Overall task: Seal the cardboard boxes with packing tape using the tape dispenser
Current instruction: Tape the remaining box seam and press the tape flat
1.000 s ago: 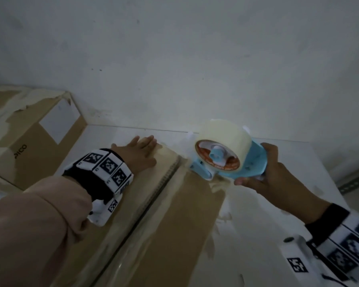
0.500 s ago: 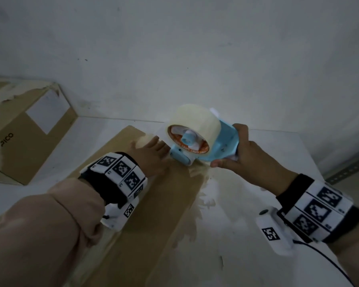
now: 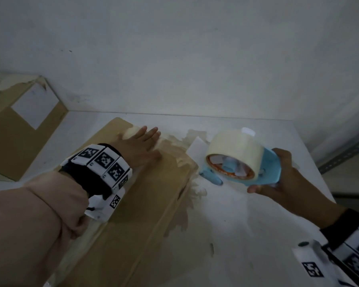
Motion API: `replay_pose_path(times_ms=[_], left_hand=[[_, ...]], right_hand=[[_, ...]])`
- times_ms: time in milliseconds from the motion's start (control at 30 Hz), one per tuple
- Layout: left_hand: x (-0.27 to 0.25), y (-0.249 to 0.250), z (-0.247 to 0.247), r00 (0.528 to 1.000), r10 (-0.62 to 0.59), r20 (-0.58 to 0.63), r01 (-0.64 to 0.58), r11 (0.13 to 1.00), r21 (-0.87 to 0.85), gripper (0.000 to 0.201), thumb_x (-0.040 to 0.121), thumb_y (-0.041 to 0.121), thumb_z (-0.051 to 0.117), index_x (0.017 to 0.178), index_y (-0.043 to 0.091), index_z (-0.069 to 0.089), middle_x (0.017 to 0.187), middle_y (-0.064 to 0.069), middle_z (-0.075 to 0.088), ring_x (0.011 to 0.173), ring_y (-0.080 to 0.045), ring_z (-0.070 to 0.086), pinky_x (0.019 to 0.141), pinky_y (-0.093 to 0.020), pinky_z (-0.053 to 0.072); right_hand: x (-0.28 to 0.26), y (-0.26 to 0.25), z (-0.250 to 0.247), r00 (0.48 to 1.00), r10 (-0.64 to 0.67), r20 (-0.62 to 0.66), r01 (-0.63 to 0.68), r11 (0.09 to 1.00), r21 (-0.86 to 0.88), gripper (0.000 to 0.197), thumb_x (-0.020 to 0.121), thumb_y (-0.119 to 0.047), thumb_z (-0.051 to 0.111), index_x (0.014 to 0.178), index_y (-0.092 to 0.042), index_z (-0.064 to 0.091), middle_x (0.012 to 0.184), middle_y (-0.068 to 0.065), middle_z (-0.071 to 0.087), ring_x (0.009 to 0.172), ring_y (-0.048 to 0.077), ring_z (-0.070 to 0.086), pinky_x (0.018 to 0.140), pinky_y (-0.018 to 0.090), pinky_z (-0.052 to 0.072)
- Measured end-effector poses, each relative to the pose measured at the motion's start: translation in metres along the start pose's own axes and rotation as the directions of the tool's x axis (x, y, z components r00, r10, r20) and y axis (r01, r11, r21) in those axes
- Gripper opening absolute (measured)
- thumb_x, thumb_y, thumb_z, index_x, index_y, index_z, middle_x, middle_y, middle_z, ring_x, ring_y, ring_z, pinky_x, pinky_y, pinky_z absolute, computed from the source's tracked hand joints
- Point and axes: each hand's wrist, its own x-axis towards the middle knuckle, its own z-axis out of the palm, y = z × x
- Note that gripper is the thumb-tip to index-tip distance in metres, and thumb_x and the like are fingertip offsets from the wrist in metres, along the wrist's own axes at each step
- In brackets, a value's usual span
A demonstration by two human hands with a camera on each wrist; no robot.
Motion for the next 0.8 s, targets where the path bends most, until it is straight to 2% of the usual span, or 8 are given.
replay_pose_path(times_ms=[100, 233, 367, 433, 533, 633, 700, 800], left_hand=[[-0.001, 0.003, -0.001, 1.000, -0.011, 0.008, 0.011, 1.000, 0.011, 0.066, 0.094, 0.052, 0.020, 0.146, 0.027, -0.013, 0.153, 0.014, -0.021, 0.142, -0.009, -0.017, 0.114, -0.058, 0.000], [-0.002, 0.004, -0.002, 1.000, -0.014, 0.010, 0.014, 1.000, 0.002, 0.067, 0.095, 0.052, 0.021, 0.146, 0.027, -0.013, 0.153, 0.013, -0.022, 0.142, -0.008, -0.018, 0.113, -0.056, -0.001], [-0.002, 0.005, -0.001, 1.000, -0.016, 0.009, 0.016, 1.000, -0.004, 0.067, 0.094, 0.053, 0.022, 0.146, 0.028, -0.012, 0.154, 0.014, -0.021, 0.142, -0.008, -0.017, 0.113, -0.056, -0.001], [-0.002, 0.005, -0.001, 1.000, -0.016, 0.011, 0.016, 1.000, -0.005, 0.067, 0.094, 0.053, 0.022, 0.146, 0.027, -0.012, 0.154, 0.013, -0.021, 0.142, -0.008, -0.017, 0.113, -0.056, -0.001], [-0.005, 0.005, -0.003, 1.000, -0.014, 0.013, 0.014, 1.000, -0.001, 0.067, 0.094, 0.052, 0.021, 0.146, 0.026, -0.012, 0.154, 0.012, -0.021, 0.143, -0.009, -0.017, 0.114, -0.056, 0.001], [-0.006, 0.004, -0.002, 1.000, -0.009, 0.011, 0.009, 1.000, -0.004, 0.066, 0.095, 0.050, 0.021, 0.146, 0.025, -0.013, 0.154, 0.012, -0.021, 0.143, -0.010, -0.017, 0.114, -0.057, 0.002], [-0.006, 0.003, -0.003, 1.000, -0.006, 0.014, 0.006, 1.000, 0.003, 0.066, 0.095, 0.050, 0.020, 0.146, 0.025, -0.013, 0.154, 0.012, -0.022, 0.143, -0.011, -0.018, 0.113, -0.057, 0.002], [-0.007, 0.003, -0.002, 1.000, -0.006, 0.014, 0.006, 1.000, 0.018, 0.067, 0.095, 0.052, 0.019, 0.146, 0.024, -0.015, 0.154, 0.012, -0.022, 0.143, -0.011, -0.017, 0.113, -0.057, 0.002]], right_hand=[[0.002, 0.002, 0.009, 1.000, 0.004, 0.003, -0.004, 0.999, -0.038, 0.070, 0.045, -0.091, 0.049, 0.094, -0.052, 0.017, 0.087, -0.005, 0.059, 0.075, 0.012, 0.064, 0.062, 0.031, 0.051], [-0.003, 0.003, 0.022, 0.999, -0.021, -0.031, 0.018, 0.997, -0.080, 0.073, 0.048, -0.093, 0.042, 0.099, -0.044, 0.021, 0.076, -0.014, 0.054, 0.061, 0.006, 0.059, 0.051, 0.016, 0.042], [-0.015, 0.005, 0.036, 0.994, 0.006, -0.105, -0.015, 0.996, -0.092, 0.069, 0.049, -0.087, 0.049, 0.094, -0.044, 0.021, 0.068, -0.006, 0.057, 0.049, 0.009, 0.057, 0.043, 0.007, 0.043], [-0.017, 0.003, 0.039, 0.994, -0.012, -0.106, -0.002, 0.992, -0.128, 0.071, 0.055, -0.084, 0.050, 0.100, -0.033, 0.025, 0.060, -0.014, 0.050, 0.038, 0.009, 0.054, 0.039, 0.004, 0.040], [-0.028, 0.019, 0.037, 0.997, 0.040, -0.063, -0.055, 0.960, -0.273, 0.072, 0.060, -0.057, 0.068, 0.108, -0.022, 0.028, 0.051, -0.012, 0.049, 0.030, 0.008, 0.049, 0.029, 0.004, 0.026], [-0.064, 0.047, 0.036, 0.974, 0.225, 0.004, -0.205, 0.897, -0.391, 0.069, 0.068, -0.061, 0.063, 0.116, -0.025, 0.028, 0.063, -0.011, 0.053, 0.051, 0.014, 0.060, 0.043, 0.006, 0.030], [-0.082, 0.056, 0.041, 0.908, 0.405, -0.107, -0.419, 0.875, -0.243, 0.069, 0.069, -0.040, 0.075, 0.118, -0.023, 0.029, 0.078, 0.000, 0.059, 0.073, 0.033, 0.066, 0.050, 0.024, 0.040], [-0.080, 0.056, 0.058, 0.873, 0.399, -0.282, -0.447, 0.885, -0.133, 0.093, 0.068, -0.024, 0.078, 0.135, -0.022, 0.015, 0.097, 0.020, 0.066, 0.077, 0.041, 0.066, 0.065, 0.042, 0.055]])
